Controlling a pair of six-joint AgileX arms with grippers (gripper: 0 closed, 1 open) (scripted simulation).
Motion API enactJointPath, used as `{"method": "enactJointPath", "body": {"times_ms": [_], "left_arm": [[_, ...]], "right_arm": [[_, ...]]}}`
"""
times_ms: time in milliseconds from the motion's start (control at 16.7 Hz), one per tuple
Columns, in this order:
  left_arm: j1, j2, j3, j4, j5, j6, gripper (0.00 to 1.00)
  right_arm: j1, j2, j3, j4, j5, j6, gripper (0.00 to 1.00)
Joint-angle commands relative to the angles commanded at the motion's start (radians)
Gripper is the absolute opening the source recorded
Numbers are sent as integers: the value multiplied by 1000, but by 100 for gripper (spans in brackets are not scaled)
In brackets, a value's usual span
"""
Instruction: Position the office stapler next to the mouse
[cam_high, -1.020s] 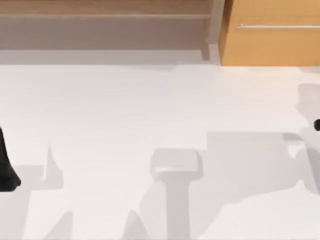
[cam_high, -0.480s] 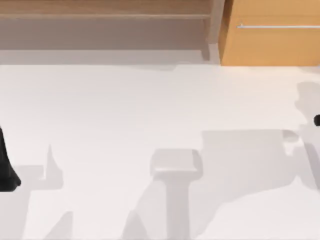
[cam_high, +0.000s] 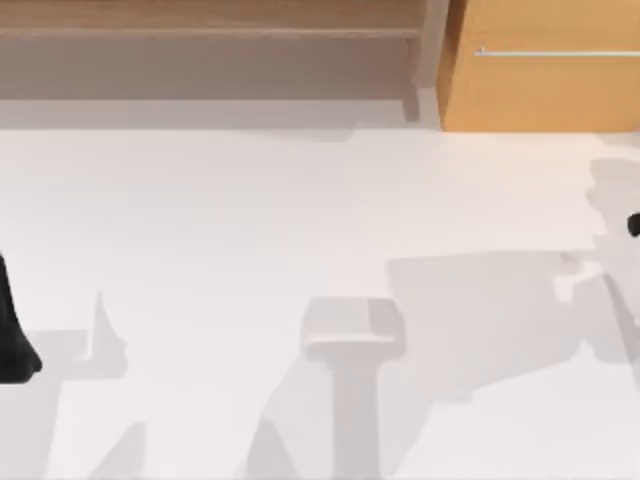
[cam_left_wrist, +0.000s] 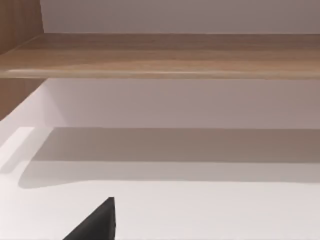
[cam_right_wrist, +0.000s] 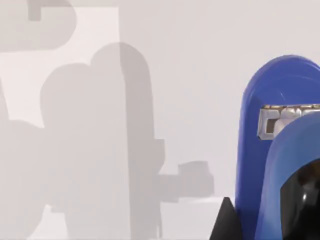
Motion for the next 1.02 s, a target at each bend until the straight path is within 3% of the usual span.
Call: {"method": "enactJointPath", "body": {"times_ms": [1020], "left_arm": [[0,0,0,0,0,0,100]], "right_arm": [[-2,77,-96,52,2,6,0]]}}
